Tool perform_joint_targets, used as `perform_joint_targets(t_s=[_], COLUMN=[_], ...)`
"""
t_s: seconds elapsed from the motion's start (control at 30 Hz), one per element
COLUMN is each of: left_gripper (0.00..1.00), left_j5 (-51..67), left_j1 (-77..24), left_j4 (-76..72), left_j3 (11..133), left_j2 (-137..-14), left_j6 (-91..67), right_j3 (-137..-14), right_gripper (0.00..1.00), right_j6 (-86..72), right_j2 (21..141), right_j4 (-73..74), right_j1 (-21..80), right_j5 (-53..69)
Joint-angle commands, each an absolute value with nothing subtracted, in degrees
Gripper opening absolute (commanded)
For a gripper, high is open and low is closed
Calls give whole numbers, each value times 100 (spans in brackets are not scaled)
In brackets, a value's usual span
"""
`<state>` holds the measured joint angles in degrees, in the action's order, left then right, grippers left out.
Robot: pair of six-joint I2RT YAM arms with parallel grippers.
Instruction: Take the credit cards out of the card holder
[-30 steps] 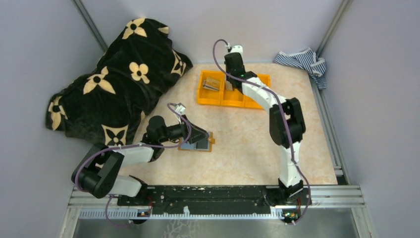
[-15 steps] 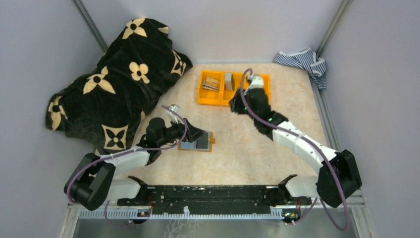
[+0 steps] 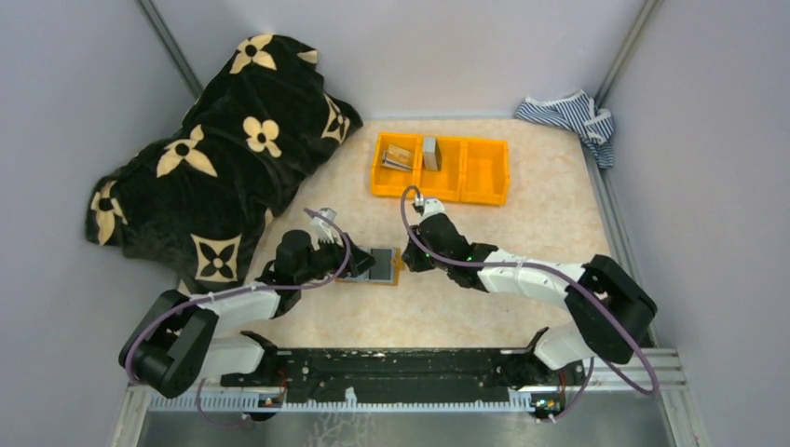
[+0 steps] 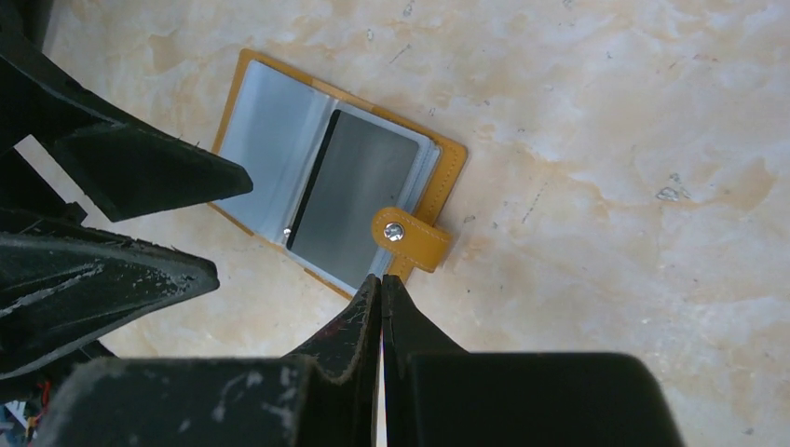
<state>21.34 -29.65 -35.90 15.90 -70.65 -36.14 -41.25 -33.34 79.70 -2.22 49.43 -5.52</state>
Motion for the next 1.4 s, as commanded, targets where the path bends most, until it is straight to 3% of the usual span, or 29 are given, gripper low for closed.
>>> perform_joint_targets(t_s=[0.0, 0.47, 1.37], left_gripper=[68, 65, 66], left_j5=[2542, 2906, 2537], left_j1=[-2989, -2996, -2923], left_j4=[-4049, -4434, -3929], left_j3=[1551, 1425, 1564], left_j2=[-7306, -7843, -7893], left_j6=[-3508, -3613, -3343], right_j3=[-4450, -4928, -4555], right_gripper=[0, 0, 0], right_j6=[-3453, -3329, -3476], right_j2=[8352, 8873, 9735], right_j4=[-782, -739, -803], right_j1=[5011, 5068, 5058], right_j5=[-291, 9, -123])
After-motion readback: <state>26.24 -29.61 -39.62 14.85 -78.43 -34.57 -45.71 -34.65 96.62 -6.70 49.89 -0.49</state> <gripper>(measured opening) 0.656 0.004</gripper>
